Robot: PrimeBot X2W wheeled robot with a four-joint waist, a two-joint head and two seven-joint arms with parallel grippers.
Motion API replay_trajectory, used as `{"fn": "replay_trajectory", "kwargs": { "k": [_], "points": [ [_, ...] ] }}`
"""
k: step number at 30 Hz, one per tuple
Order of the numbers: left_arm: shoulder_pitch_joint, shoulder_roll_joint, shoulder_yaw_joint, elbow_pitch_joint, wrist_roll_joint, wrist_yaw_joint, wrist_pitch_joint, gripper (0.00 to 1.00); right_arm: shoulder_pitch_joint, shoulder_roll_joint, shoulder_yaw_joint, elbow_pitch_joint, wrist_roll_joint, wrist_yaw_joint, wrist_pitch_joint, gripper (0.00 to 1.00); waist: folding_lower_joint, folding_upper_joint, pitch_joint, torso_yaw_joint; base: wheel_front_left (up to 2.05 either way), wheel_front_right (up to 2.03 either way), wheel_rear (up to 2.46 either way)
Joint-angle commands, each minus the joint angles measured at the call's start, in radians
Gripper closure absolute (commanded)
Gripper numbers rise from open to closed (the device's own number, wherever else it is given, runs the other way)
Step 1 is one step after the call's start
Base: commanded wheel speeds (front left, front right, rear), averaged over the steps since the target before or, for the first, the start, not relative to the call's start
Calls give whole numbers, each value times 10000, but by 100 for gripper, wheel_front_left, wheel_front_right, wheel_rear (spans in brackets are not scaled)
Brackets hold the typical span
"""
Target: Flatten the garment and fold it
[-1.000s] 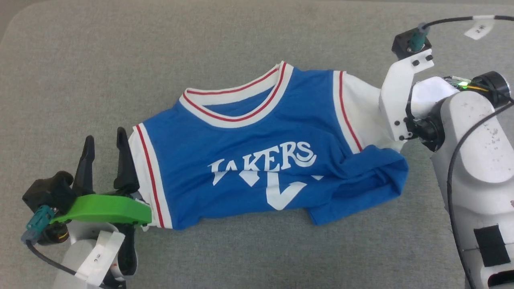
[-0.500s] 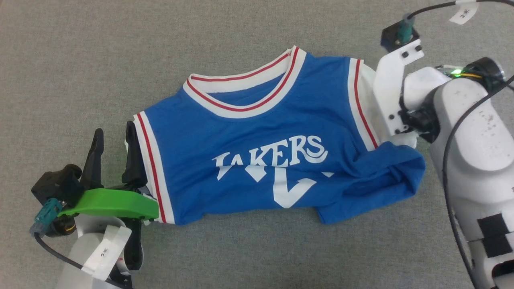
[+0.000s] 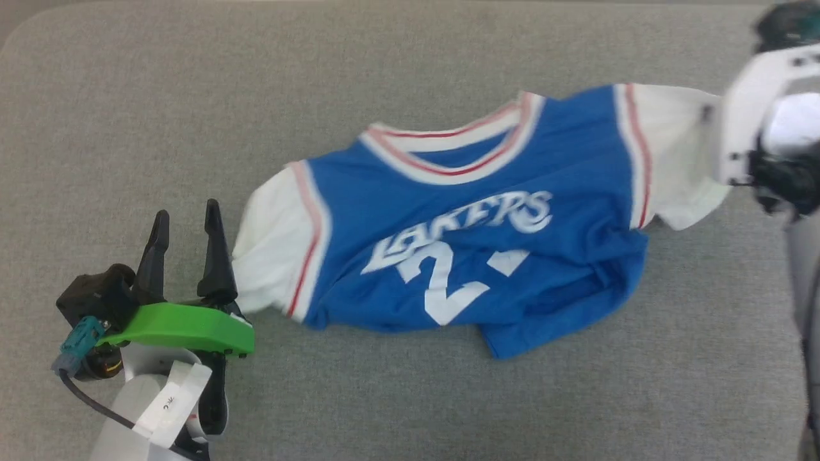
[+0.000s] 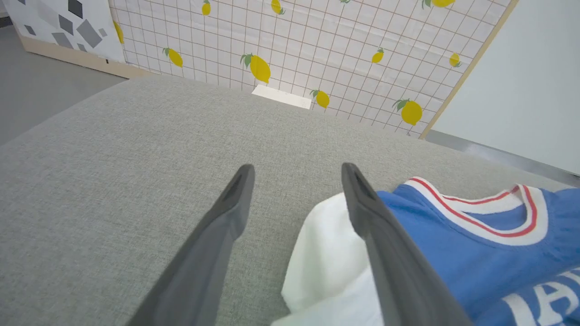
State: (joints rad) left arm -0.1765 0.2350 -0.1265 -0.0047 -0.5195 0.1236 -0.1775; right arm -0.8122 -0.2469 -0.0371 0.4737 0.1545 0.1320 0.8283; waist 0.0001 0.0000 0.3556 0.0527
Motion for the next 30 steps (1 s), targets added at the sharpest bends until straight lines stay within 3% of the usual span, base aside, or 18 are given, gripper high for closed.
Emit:
{"fn": "replay_trajectory", "kwargs": {
  "k": [1,6,13,14,15,23,30],
  "points": [
    [78,82,-19,-21,118,8,27,0,408,-214,-499,-157,-134,-13,20,100,-1,0,-240,-167,0,0,0],
    [165,85,-72,-58,65,20,105,0,1690,-344,-2205,-699,-454,-13,484,100,-1,0,-392,-192,0,0,0],
    [238,68,-97,0,-23,50,127,0,3787,577,-3166,-1324,-438,-13,865,100,-1,0,-555,-217,0,0,0],
    [243,73,-100,2,-28,56,137,0,3892,729,-3196,-1415,-382,-13,717,75,-1,0,-570,-234,0,0,0],
    [249,82,-105,5,-36,63,157,0,3970,879,-3176,-1553,-313,-13,430,0,-1,0,-591,-259,0,0,0],
    [165,145,-195,35,-44,71,279,0,3902,1494,-3723,-2764,373,-13,-3151,0,-1,0,-830,-277,0,0,0],
    [312,175,-221,-27,-63,166,345,0,4739,1867,-3725,-3576,944,-13,-6083,0,-1,0,-1075,-332,0,0,0]
  ]
}}
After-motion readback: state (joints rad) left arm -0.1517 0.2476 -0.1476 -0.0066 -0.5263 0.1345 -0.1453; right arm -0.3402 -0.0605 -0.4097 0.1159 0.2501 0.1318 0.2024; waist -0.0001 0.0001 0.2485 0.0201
